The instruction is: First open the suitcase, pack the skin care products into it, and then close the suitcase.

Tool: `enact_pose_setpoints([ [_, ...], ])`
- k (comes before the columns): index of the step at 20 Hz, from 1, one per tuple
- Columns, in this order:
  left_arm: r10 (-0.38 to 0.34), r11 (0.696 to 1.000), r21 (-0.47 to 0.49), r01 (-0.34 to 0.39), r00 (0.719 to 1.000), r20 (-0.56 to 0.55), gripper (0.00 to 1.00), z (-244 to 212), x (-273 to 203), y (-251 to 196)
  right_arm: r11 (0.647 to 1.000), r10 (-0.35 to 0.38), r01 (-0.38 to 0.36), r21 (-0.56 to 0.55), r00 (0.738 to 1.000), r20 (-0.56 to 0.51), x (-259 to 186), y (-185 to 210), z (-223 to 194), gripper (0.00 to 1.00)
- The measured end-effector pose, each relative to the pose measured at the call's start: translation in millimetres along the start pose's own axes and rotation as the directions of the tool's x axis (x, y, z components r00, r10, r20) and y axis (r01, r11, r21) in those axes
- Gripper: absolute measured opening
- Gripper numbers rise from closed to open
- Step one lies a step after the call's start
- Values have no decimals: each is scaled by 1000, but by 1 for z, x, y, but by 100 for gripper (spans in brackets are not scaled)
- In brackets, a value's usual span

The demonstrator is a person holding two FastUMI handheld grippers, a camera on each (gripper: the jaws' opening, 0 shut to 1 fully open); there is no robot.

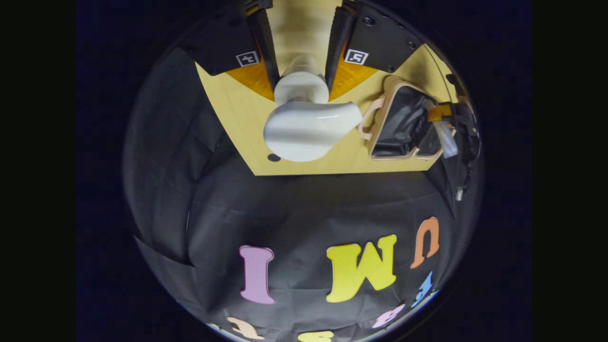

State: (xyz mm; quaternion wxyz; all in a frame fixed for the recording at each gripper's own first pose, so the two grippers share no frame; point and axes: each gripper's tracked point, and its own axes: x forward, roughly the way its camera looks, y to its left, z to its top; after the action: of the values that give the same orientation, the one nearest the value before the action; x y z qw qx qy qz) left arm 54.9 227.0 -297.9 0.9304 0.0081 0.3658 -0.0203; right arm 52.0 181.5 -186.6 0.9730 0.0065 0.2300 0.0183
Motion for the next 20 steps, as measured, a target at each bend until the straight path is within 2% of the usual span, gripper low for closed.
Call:
enact_pose_setpoints([
  [3, 9, 1000, -21, -11, 997, -76, 44, -18, 13, 7, 1000, 4, -5, 27, 999, 33, -25, 16, 23, 48],
  [7, 3, 1000, -20, -6, 993, -121, 44, -21, 20, 8, 1000, 18, -17, -19, 997, 72, -46, 32, 44, 48],
  [11, 5, 1000, -19, -10, 975, -222, 44, -34, 32, 9, 999, 26, -25, -24, 998, 56, -49, 42, 43, 48],
  [13, 6, 998, -52, -18, 975, -223, 43, -29, 38, 10, 1000, 24, -23, -19, 999, 39, -48, 43, 39, 45],
  [15, 2, 999, -45, -14, 971, -241, 44, -28, 43, 11, 1000, 14, -14, -17, 1000, 27, -47, 40, 37, 48],
  [16, 2, 999, -41, -13, 968, -251, 43, -27, 47, 12, 1000, 12, -12, -20, 1000, 20, -48, 40, 35, 45],
  [18, 0, 999, -44, -12, 961, -276, 48, -29, 56, 13, 1000, 13, -12, -24, 1000, 3, -48, 39, 28, 48],
  [19, -1, 998, -53, -15, 955, -297, 44, -32, 59, 13, 1000, 11, -11, -24, 1000, -1, -47, 39, 27, 45],
  [20, -4, 998, -64, -17, 948, -318, 44, -39, 64, 14, 1000, 11, -11, -26, 1000, -2, -47, 39, 26, 47],
])
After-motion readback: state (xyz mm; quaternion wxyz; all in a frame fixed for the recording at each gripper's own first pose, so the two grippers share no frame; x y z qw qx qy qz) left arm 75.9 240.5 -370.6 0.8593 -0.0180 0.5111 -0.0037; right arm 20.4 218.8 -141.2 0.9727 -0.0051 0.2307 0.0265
